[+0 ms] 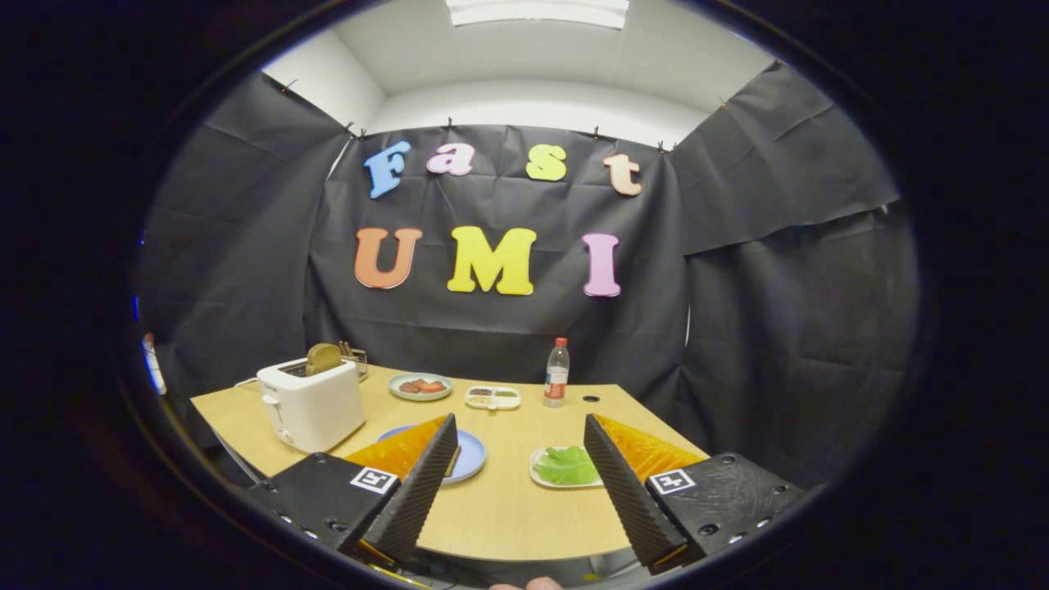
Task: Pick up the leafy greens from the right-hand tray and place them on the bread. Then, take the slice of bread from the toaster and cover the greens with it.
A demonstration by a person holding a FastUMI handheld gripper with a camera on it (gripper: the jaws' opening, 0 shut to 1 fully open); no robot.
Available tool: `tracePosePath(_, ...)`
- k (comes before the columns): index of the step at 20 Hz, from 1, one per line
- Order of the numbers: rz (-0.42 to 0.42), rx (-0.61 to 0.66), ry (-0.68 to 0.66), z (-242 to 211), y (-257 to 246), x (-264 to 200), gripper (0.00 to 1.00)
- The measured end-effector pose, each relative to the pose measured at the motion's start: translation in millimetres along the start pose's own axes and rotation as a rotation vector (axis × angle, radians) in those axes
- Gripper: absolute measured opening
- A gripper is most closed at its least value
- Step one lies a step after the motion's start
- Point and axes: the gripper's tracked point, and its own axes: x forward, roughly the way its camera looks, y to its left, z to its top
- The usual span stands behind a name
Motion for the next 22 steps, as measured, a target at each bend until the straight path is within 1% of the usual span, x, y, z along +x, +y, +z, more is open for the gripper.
tracePosePath(5,0.01,-0.049,0.041,-7,-22,24,0.95)
tracePosePath(9,0.021,-0.047,0.109,-21,-39,58,0.95)
tracePosePath(13,0.008,-0.064,0.201,-51,-54,111,0.95)
tracePosePath(16,0.012,-0.07,0.313,-86,-61,152,0.96)
tracePosePath(22,-0.002,-0.027,0.485,-140,-74,209,0.96)
